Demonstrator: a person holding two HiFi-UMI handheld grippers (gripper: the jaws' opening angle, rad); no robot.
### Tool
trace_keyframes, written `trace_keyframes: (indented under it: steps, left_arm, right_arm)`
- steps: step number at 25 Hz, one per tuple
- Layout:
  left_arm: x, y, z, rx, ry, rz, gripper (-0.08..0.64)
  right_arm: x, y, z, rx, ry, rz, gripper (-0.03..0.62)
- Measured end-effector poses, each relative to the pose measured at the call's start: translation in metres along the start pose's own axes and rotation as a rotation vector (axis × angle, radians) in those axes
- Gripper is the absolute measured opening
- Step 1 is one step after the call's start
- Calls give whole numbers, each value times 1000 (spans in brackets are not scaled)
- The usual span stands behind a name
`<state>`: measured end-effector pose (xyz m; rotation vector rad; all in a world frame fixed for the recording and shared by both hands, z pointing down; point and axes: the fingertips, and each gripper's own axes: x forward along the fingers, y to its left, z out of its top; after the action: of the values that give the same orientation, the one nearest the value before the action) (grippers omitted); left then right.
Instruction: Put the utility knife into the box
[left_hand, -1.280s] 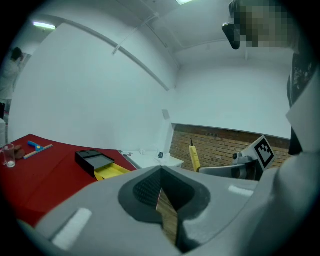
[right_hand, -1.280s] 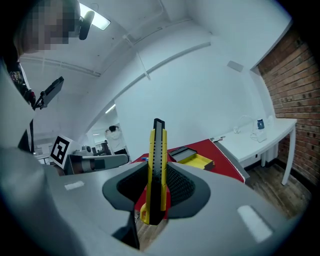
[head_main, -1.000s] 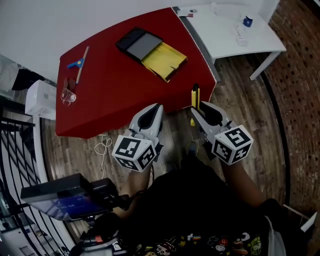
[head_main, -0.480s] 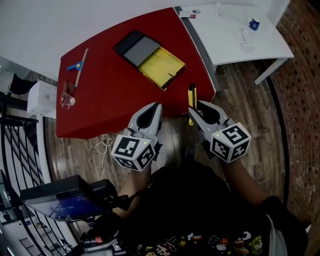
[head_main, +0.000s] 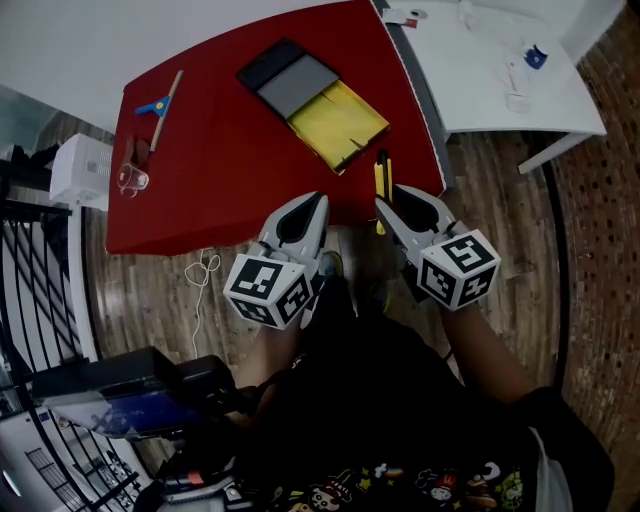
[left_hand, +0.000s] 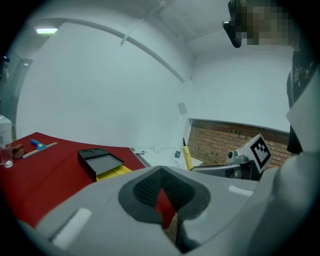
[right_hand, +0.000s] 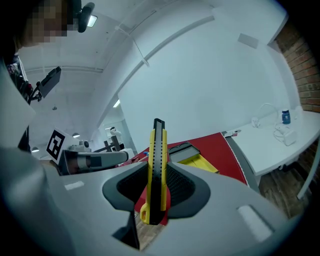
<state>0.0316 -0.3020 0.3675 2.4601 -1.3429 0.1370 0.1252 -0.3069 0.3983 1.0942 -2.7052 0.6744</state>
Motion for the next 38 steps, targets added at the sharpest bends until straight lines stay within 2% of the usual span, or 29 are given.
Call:
trace_keyframes:
  steps: [8, 14, 18, 27, 30, 35, 38]
  left_arm:
    - [25, 65, -10, -51, 34, -26, 2]
    - [56, 125, -13, -72, 63, -60, 2]
    - [77, 162, -24, -98, 84, -55, 2]
    - [119, 187, -60, -119, 155, -11, 2]
    - [135, 204, -69, -118, 185, 6, 2]
    - [164, 235, -85, -138, 240, 13, 0]
    - [169, 237, -93, -147, 254, 16, 0]
  right_arm:
    - [73, -15, -1, -26, 64, -49, 141]
    - [150, -47, -6, -24, 134, -110, 141]
    - [194, -66, -13, -30, 187, -135, 141]
    - [236, -81, -27, -98, 275, -146, 141]
    - [257, -89, -41, -115, 348, -154, 141]
    - [300, -111, -73, -129, 530, -192, 141]
    - [310, -116, -87, -128, 610, -188, 141]
